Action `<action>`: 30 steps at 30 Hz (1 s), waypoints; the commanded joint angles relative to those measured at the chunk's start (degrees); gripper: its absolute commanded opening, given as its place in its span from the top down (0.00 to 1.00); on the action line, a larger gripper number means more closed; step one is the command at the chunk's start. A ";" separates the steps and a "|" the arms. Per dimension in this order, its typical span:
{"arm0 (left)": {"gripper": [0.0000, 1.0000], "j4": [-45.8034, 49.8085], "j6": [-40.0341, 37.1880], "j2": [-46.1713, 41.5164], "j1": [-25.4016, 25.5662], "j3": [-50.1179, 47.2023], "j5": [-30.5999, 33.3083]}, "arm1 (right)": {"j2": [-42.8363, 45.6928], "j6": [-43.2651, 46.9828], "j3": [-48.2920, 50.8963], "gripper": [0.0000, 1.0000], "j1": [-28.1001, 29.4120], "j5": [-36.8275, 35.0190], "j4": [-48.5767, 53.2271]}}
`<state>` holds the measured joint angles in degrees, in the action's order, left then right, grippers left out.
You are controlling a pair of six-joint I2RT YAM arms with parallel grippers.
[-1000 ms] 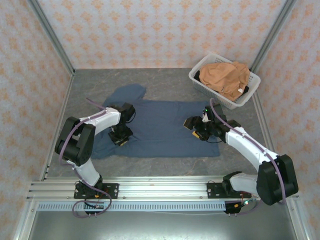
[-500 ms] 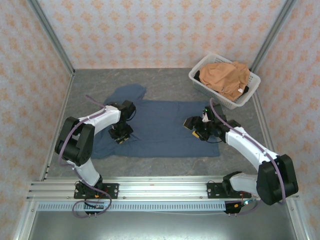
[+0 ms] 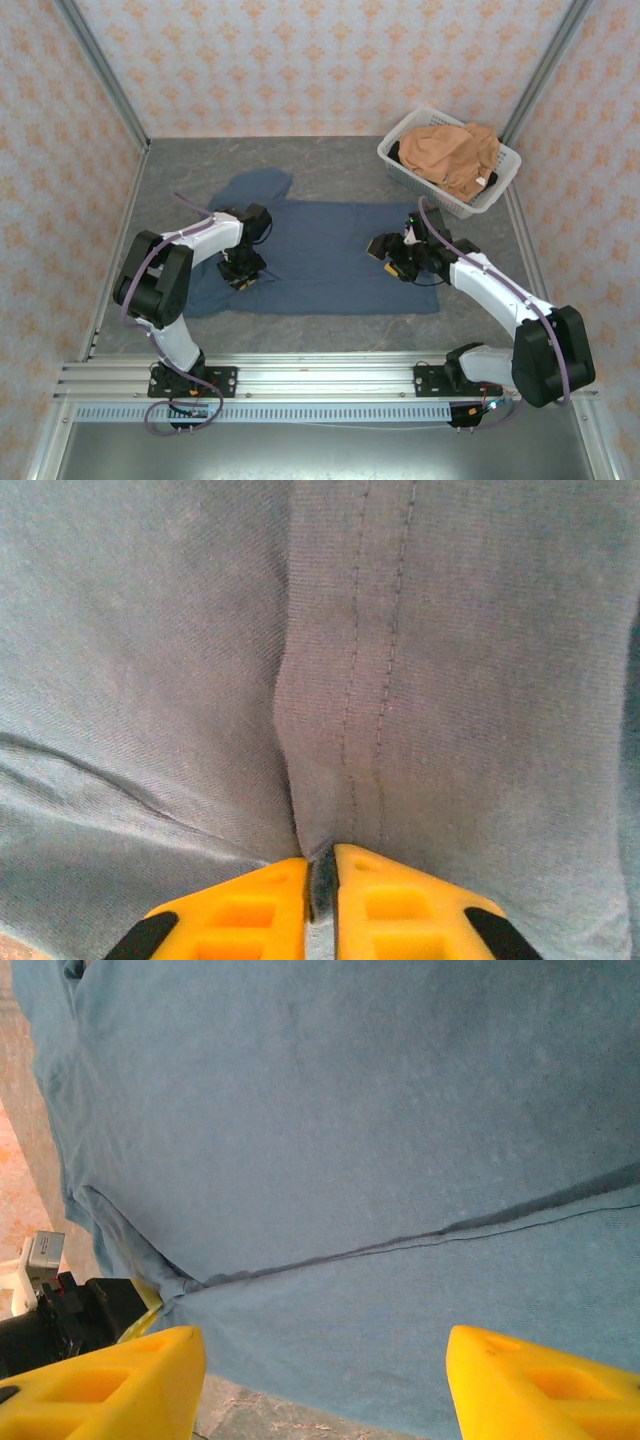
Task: Fold and stack the t-shirts
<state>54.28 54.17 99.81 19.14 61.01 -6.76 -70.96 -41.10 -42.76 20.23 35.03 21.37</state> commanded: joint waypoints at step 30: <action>1.00 1.66 -2.73 2.48 3.09 13.78 3.86 | -0.67 0.03 -5.31 0.38 0.10 -1.63 0.54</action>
<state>54.76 53.32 100.42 21.41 71.59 -5.39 -71.59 -41.30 -46.19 20.23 34.87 20.58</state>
